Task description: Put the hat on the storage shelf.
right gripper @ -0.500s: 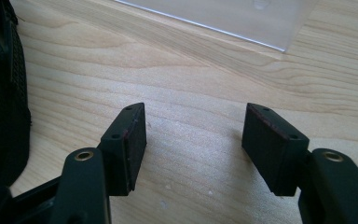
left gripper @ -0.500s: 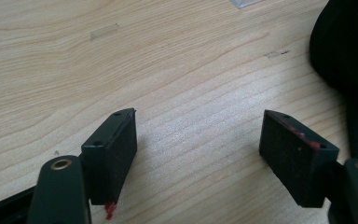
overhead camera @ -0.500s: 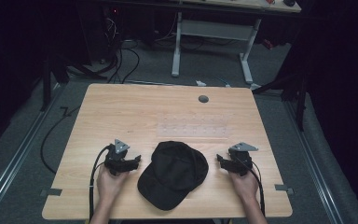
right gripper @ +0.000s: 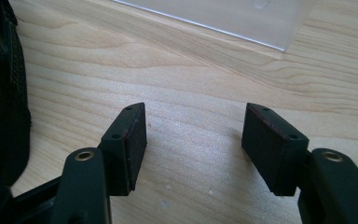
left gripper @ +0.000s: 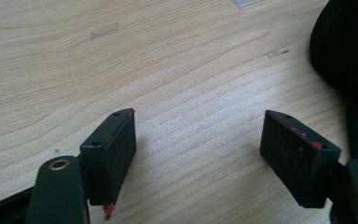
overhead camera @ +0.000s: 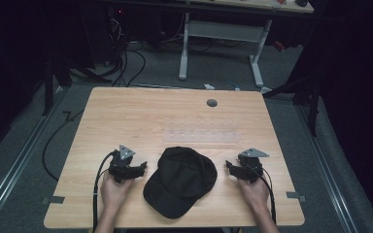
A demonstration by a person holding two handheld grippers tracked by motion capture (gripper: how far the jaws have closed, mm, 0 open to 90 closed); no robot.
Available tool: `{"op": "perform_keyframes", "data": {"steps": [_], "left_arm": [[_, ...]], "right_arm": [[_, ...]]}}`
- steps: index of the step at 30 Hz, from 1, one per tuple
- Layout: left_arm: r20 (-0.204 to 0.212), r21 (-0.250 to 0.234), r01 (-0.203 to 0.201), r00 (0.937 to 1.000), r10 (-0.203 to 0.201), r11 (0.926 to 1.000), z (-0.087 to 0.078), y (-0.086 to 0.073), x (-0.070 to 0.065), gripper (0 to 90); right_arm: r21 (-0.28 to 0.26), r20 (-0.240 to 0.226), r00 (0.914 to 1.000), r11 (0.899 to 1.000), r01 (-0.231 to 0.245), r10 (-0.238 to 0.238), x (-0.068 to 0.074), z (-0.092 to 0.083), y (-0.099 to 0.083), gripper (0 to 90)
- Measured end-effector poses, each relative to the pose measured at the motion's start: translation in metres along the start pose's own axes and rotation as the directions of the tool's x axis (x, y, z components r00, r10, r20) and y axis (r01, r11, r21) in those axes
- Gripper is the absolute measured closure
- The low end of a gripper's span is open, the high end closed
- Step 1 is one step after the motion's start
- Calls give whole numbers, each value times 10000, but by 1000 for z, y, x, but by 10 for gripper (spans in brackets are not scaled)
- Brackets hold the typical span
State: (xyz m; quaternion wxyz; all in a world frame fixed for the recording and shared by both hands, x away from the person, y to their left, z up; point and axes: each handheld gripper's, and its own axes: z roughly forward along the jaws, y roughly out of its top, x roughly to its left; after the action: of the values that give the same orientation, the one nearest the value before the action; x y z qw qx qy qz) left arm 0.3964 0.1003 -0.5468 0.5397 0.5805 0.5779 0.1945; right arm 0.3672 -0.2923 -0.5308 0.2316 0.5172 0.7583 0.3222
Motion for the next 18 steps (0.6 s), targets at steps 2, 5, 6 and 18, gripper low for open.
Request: {"op": "perform_keyframes", "data": {"steps": [2,5,6,18], "left_arm": [[-2,-1,2,10000,-2,10000,0,0,0,272],[-2,-2,3,10000,-3,10000,0,0,0,272],[-2,-2,2,10000,-2,10000,0,0,0,272],[-12,-16,39,10000,-39,10000,0,0,0,272]], "right_arm": [[1,8,10000,10000,-13,13,0,0,0,403],[5,34,10000,10000,-36,36,1,0,0,400],[3,27,10000,10000,-32,32,1,-1,-1,399],[-14,-191,9993,9995,-328,328,0,-5,-1,463]]}}
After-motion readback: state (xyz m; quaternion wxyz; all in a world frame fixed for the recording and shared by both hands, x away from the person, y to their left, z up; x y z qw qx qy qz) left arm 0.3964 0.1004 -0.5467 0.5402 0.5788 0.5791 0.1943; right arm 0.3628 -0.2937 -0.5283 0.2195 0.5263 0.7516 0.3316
